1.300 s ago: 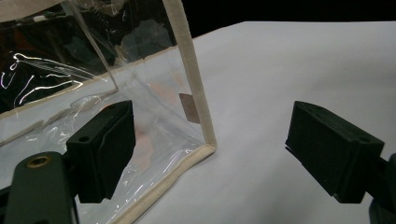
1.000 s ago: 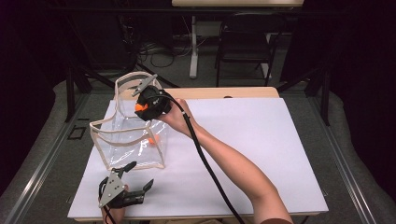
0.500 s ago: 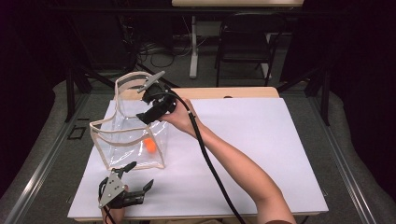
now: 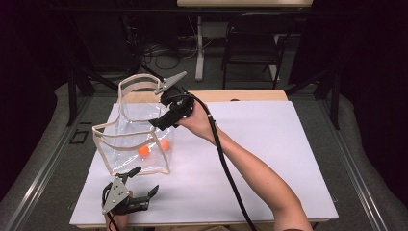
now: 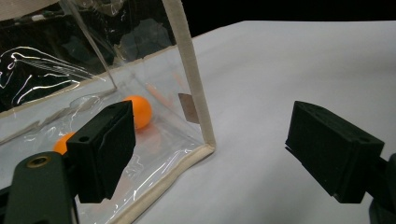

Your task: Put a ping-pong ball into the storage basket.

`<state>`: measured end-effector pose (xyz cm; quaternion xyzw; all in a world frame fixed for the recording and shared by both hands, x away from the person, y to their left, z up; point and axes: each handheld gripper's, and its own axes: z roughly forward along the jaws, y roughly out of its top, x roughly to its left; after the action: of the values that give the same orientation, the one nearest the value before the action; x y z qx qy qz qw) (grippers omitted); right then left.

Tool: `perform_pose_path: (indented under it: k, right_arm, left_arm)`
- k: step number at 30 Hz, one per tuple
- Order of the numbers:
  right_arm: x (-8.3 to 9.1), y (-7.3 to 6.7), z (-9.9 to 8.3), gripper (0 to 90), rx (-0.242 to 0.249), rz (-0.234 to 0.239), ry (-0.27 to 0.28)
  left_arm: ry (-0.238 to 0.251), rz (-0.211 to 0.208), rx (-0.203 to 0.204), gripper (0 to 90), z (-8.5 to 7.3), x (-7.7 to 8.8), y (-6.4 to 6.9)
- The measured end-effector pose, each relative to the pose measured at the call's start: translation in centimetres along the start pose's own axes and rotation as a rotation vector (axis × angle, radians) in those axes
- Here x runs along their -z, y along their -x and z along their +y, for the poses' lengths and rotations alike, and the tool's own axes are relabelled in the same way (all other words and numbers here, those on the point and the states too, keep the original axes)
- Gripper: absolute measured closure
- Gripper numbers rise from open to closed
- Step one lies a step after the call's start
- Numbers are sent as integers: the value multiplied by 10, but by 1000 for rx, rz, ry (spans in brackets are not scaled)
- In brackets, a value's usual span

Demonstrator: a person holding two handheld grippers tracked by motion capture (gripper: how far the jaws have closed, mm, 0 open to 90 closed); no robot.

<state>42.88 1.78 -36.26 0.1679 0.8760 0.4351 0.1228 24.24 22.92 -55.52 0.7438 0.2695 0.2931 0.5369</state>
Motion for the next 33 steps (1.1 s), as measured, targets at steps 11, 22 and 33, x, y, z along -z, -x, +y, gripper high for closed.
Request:
perform_pose_path:
  k: [11,22,33]
  right_arm:
    - [19,-2,-11,28,-7,12,33]
    - [35,-1,-29,23,-33,6,29]
    - [49,-1,-57,17,-58,-14,24]
  left_arm:
    - [0,4,-2,157,1,1,1]
    - [1,-2,-4,157,3,-4,2]
    - [-2,-2,-10,157,3,-3,4]
